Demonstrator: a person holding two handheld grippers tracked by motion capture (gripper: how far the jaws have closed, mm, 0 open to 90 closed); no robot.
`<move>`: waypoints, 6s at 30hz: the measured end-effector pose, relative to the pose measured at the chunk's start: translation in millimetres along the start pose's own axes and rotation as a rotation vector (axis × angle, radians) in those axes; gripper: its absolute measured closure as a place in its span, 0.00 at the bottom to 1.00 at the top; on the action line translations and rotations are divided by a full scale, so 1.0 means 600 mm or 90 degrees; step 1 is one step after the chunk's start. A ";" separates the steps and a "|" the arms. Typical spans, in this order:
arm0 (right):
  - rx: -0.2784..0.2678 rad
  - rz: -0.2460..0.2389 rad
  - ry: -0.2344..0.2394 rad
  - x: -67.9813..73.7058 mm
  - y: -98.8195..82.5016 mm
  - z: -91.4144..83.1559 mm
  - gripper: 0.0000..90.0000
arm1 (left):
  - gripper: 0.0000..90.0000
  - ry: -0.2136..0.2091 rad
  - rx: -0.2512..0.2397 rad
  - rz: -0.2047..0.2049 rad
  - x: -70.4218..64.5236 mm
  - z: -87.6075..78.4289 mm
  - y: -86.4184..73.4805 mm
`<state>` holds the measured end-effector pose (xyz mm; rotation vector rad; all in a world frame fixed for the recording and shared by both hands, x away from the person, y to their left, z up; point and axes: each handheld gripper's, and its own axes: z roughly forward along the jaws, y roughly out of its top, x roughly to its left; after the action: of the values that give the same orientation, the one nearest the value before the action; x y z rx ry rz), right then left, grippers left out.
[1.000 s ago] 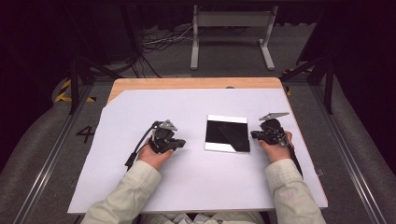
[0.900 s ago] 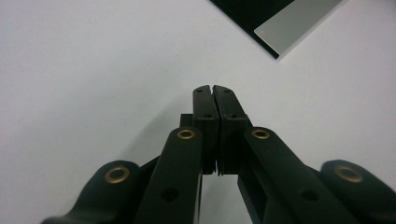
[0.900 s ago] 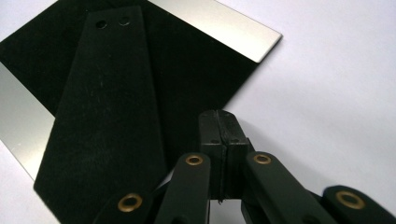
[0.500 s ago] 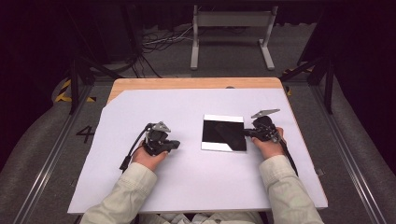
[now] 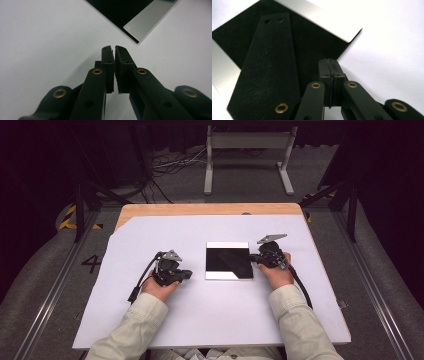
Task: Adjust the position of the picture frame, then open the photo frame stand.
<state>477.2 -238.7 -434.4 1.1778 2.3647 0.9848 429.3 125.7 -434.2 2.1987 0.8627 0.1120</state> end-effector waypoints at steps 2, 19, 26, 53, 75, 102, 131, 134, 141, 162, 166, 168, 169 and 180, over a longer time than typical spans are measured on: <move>-0.014 -0.004 -0.009 0.001 0.003 -0.015 0.99 | 0.94 0.008 -0.004 0.004 0.001 -0.005 -0.001; -0.024 -0.102 -0.004 0.035 0.012 -0.128 0.85 | 0.77 0.063 -0.024 0.076 0.010 -0.048 -0.007; -0.034 -0.109 0.032 0.028 0.011 -0.150 0.77 | 0.73 0.051 -0.026 0.102 0.018 -0.064 -0.007; 0.004 -0.212 0.158 0.031 -0.002 -0.163 0.84 | 0.68 0.018 -0.035 0.102 0.043 -0.060 -0.023; 0.114 -0.189 0.149 0.026 -0.027 -0.102 0.94 | 0.68 0.031 -0.021 0.107 0.037 -0.050 -0.022; 0.169 -0.188 0.150 0.038 -0.028 -0.061 1.00 | 0.67 0.036 -0.009 0.116 0.032 -0.043 -0.021; 0.038 -0.177 0.136 0.044 -0.004 -0.107 1.00 | 0.67 0.031 -0.007 0.117 0.033 -0.040 -0.021; 0.014 -0.170 0.135 0.044 -0.003 -0.111 1.00 | 0.67 0.032 -0.012 0.113 0.032 -0.042 -0.021; -0.032 -0.156 0.134 0.044 -0.001 -0.115 1.00 | 0.67 0.030 -0.011 0.113 0.033 -0.041 -0.021; -0.128 -0.111 0.106 0.052 0.000 -0.112 1.00 | 0.67 0.023 -0.012 0.113 0.033 -0.040 -0.022; -0.114 -0.111 0.087 0.060 0.005 -0.113 1.00 | 0.66 0.024 -0.009 0.112 0.033 -0.039 -0.023; -0.108 -0.110 0.087 0.060 0.006 -0.113 1.00 | 0.66 0.024 -0.009 0.112 0.033 -0.040 -0.023; -0.106 -0.109 0.088 0.060 0.006 -0.113 1.00 | 0.66 0.025 -0.009 0.113 0.033 -0.040 -0.023; -0.086 -0.136 0.095 0.051 0.017 -0.159 1.00 | 0.66 0.023 -0.008 0.111 0.034 -0.039 -0.024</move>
<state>411.9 -252.2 -358.7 0.8081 2.4308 1.1724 429.3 159.5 -431.2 2.2635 0.6875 0.2414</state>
